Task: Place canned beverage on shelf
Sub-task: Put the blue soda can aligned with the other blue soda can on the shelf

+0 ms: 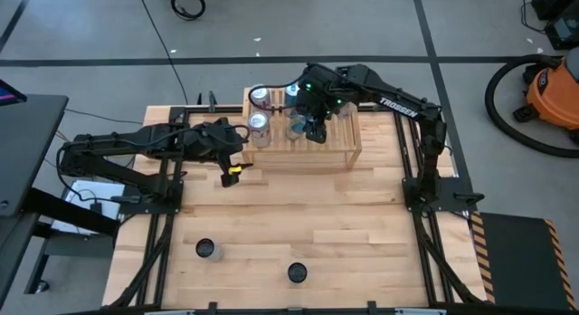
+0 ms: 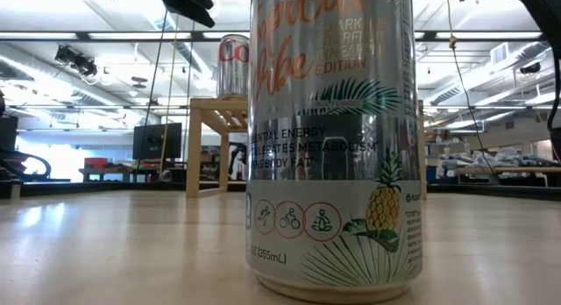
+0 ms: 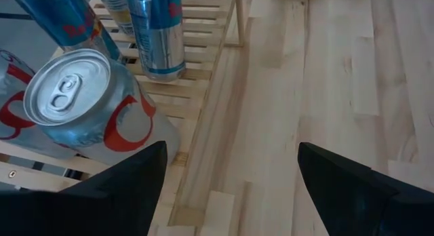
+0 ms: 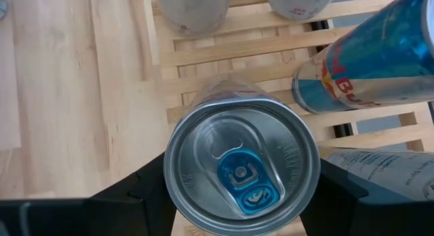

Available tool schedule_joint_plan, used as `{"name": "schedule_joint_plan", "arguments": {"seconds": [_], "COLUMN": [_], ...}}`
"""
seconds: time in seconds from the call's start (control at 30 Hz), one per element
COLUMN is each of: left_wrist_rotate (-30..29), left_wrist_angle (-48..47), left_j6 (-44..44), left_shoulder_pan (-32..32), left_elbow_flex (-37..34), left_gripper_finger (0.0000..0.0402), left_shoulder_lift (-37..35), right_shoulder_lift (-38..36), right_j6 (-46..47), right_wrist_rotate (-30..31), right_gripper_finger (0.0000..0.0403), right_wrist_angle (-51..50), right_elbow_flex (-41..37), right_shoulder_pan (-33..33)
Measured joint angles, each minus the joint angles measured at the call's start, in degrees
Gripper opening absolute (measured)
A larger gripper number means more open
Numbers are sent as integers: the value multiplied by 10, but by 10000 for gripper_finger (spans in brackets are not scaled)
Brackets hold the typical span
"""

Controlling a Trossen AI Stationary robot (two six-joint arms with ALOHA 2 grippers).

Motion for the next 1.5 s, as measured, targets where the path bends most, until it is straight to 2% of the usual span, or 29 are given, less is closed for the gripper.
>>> {"name": "schedule_joint_plan", "arguments": {"seconds": [0.37,0.9,1.2,1.4,1.5], "left_wrist_rotate": [0,0,0,0,0], "left_wrist_angle": [0,0,0,0,0], "left_j6": [0,0,0,22,23], "left_shoulder_pan": [0,0,0,0,0], "left_elbow_flex": [0,0,0,0,0], "left_gripper_finger": [334,334,334,334,334], "left_shoulder_lift": [0,0,0,0,0], "right_shoulder_lift": [0,1,1,3,4], "right_j6": [-14,-28,-24,1,4], "right_wrist_rotate": [0,-8,-13,-54,-54], "right_gripper_finger": [270,272,272,272,272], "right_wrist_angle": [7,18,3,17,19], "right_elbow_flex": [-1,-1,33,34,34], "right_shoulder_pan": [-4,-4,-1,1,7]}}
